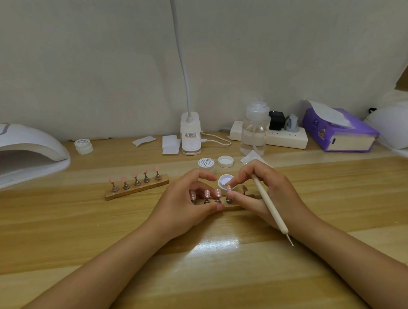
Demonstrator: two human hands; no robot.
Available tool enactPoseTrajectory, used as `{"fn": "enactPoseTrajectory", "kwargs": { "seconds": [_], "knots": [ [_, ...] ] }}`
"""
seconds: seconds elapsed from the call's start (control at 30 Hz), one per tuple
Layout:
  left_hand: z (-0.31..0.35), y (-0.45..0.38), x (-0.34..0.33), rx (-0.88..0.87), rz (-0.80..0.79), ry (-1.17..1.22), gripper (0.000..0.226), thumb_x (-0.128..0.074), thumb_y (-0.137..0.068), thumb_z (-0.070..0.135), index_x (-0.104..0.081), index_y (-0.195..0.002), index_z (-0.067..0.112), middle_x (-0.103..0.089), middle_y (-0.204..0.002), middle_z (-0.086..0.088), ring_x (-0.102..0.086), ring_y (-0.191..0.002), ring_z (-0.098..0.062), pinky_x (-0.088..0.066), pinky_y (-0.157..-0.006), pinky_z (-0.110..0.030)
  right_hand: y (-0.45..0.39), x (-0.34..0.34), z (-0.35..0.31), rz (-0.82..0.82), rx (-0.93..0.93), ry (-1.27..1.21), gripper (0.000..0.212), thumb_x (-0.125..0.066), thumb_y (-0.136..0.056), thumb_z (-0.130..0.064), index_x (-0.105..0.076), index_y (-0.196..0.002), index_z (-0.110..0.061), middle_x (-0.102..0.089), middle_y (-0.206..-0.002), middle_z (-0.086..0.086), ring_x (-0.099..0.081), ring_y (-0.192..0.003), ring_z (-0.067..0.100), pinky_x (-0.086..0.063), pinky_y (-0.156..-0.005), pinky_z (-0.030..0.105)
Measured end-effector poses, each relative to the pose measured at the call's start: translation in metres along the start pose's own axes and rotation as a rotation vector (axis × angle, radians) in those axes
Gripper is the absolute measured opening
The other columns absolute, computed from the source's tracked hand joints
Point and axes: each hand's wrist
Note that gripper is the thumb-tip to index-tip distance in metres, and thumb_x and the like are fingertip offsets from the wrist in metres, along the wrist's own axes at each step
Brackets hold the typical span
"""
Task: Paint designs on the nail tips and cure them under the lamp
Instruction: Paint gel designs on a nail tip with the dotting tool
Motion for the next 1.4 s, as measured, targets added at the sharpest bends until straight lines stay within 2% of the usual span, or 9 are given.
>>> {"fn": "enactPoseTrajectory", "kwargs": {
  "seconds": [0.2, 0.37, 0.53, 0.7, 0.83, 0.97, 1.07, 1.17, 1.4],
  "knots": [
    [0.000, 0.000, 0.000, 0.018, 0.002, 0.006, 0.042, -0.082, -0.064, 0.019, -0.055, -0.091, 0.037, -0.069, -0.080, 0.019, -0.060, -0.072, 0.005, -0.043, -0.072, -0.013, 0.000, -0.001, 0.002, -0.016, 0.008, 0.010, 0.022, -0.079, -0.069, -0.008, -0.061, -0.082, -0.015, -0.059, -0.077, -0.012, -0.055, -0.076, -0.004, -0.040, -0.067, 0.007],
    [0.000, 0.000, 0.000, 0.027, -0.001, 0.007, 0.042, -0.082, -0.063, 0.019, -0.055, -0.091, 0.037, -0.070, -0.079, 0.017, -0.059, -0.071, 0.006, -0.043, -0.070, -0.011, 0.000, 0.001, 0.001, -0.048, -0.009, 0.008, 0.020, -0.078, -0.071, -0.010, -0.063, -0.084, -0.011, -0.060, -0.080, -0.008, -0.057, -0.080, 0.006, -0.043, -0.068, 0.011],
    [0.002, 0.000, 0.000, 0.024, 0.000, 0.024, 0.044, -0.081, -0.064, 0.016, -0.054, -0.092, 0.036, -0.069, -0.075, 0.016, -0.058, -0.068, 0.009, -0.038, -0.064, -0.002, 0.001, 0.001, 0.001, -0.046, -0.011, 0.015, 0.019, -0.078, -0.071, -0.011, -0.063, -0.084, -0.011, -0.061, -0.080, -0.008, -0.057, -0.080, 0.006, -0.042, -0.069, 0.010],
    [0.003, 0.000, 0.000, 0.027, -0.011, 0.037, 0.045, -0.081, -0.064, 0.016, -0.053, -0.094, 0.035, -0.069, -0.076, 0.014, -0.058, -0.068, 0.009, -0.037, -0.064, -0.002, 0.001, 0.001, 0.004, -0.038, -0.006, 0.044, 0.023, -0.079, -0.070, -0.015, -0.063, -0.087, -0.017, -0.063, -0.087, -0.007, -0.058, -0.086, 0.004, -0.046, -0.076, 0.018],
    [0.002, 0.000, 0.000, 0.015, -0.015, 0.036, 0.043, -0.080, -0.065, 0.014, -0.054, -0.093, 0.033, -0.069, -0.075, 0.015, -0.056, -0.066, 0.009, -0.037, -0.063, -0.002, 0.002, 0.003, 0.004, -0.044, -0.051, -0.023, 0.028, -0.080, -0.068, -0.017, -0.061, -0.087, -0.024, -0.062, -0.086, -0.012, -0.057, -0.089, -0.002, -0.044, -0.074, 0.009],
    [0.001, -0.001, 0.000, 0.011, -0.019, 0.041, 0.042, -0.080, -0.065, 0.013, -0.054, -0.093, 0.032, -0.068, -0.074, 0.018, -0.055, -0.066, 0.009, -0.036, -0.063, -0.002, 0.004, 0.007, 0.005, -0.039, -0.078, -0.022, 0.030, -0.080, -0.067, -0.021, -0.059, -0.088, -0.026, -0.062, -0.085, -0.019, -0.057, -0.089, -0.002, -0.043, -0.076, 0.011],
    [0.001, 0.000, 0.000, 0.013, -0.022, 0.044, 0.042, -0.080, -0.066, 0.013, -0.054, -0.093, 0.032, -0.068, -0.077, 0.020, -0.055, -0.066, 0.009, -0.036, -0.064, -0.001, 0.004, 0.014, 0.007, -0.037, -0.109, -0.041, 0.031, -0.079, -0.068, -0.019, -0.054, -0.084, -0.028, -0.064, -0.088, -0.011, -0.057, -0.087, -0.002, -0.042, -0.074, 0.007],
    [0.000, -0.001, 0.000, 0.007, -0.019, 0.042, 0.041, -0.080, -0.066, 0.013, -0.054, -0.092, 0.031, -0.068, -0.074, 0.018, -0.054, -0.066, 0.009, -0.035, -0.063, -0.001, 0.004, 0.017, 0.011, -0.062, -0.141, -0.072, 0.030, -0.077, -0.070, -0.008, -0.052, -0.080, -0.021, -0.065, -0.083, 0.000, -0.058, -0.078, 0.004, -0.045, -0.066, 0.008],
    [0.000, -0.001, 0.000, 0.006, -0.017, 0.030, 0.041, -0.080, -0.066, 0.014, -0.054, -0.091, 0.033, -0.068, -0.077, 0.022, -0.055, -0.067, 0.010, -0.035, -0.063, -0.001, 0.004, 0.017, 0.013, -0.117, -0.166, -0.062, 0.023, -0.073, -0.075, -0.007, -0.053, -0.080, -0.017, -0.065, -0.078, -0.003, -0.061, -0.072, 0.011, -0.049, -0.067, 0.017]
  ]
}}
Point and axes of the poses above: each hand's wrist, its own y-axis away from the middle knuckle, its own x-axis out of the back of the hand, z = x × y
